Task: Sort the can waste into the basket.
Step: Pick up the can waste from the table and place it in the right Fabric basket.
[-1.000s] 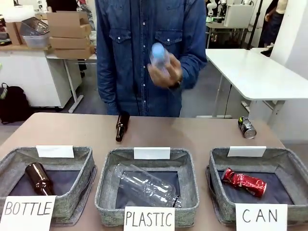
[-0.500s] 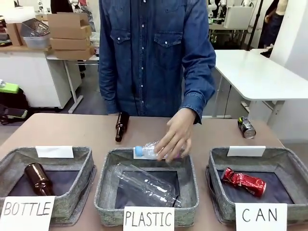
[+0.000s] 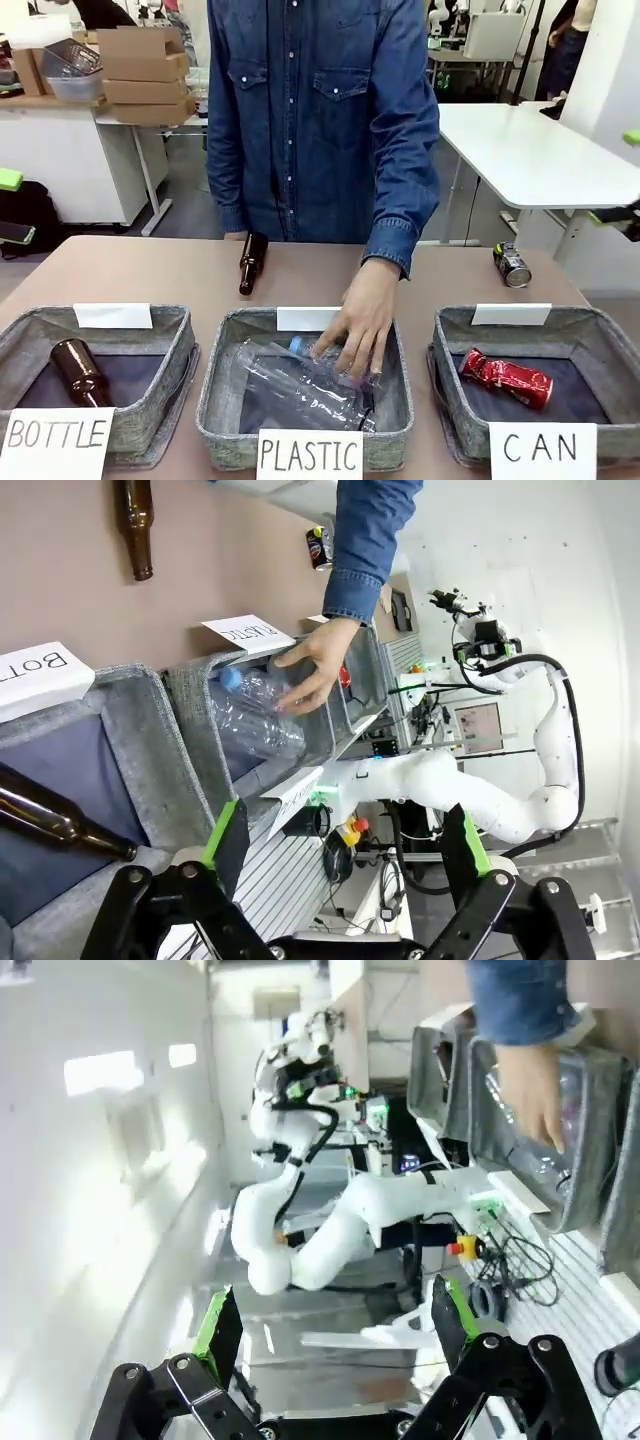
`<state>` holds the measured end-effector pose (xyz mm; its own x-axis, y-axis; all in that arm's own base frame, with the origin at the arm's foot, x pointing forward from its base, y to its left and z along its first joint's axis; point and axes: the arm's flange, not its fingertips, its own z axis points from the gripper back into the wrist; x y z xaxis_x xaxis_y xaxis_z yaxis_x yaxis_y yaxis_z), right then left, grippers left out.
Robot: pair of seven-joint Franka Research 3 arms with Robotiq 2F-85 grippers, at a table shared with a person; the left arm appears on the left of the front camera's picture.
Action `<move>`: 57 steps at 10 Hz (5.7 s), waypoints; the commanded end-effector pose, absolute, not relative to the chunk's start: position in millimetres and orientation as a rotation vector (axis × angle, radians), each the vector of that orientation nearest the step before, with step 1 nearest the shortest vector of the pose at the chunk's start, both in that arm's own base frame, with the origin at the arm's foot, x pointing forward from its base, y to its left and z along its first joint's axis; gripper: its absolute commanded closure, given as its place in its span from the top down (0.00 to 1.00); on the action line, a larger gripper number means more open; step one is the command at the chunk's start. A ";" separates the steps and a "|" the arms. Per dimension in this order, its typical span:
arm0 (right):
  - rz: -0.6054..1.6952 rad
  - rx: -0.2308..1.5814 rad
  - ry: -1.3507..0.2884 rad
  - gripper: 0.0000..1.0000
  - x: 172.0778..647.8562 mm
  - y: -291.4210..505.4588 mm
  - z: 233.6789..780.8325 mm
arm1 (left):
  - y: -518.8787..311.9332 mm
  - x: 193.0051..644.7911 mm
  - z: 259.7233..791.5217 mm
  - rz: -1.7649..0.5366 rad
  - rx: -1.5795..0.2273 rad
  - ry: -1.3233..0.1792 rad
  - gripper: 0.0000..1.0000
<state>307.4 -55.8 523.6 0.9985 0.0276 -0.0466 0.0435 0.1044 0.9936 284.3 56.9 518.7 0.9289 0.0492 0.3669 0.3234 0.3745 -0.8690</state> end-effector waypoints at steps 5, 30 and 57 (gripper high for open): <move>0.074 1.474 -0.004 1.00 290.2 -64.7 529.4 | 53.7 285.3 521.6 -0.173 -1.204 -0.361 1.00; -0.121 0.139 -0.239 1.00 572.1 -73.7 359.6 | 53.7 285.3 521.6 -0.173 -1.204 -0.361 1.00; 0.412 0.396 -0.143 0.00 443.8 -51.6 490.7 | 53.7 285.3 521.6 -0.173 -1.204 -0.361 1.00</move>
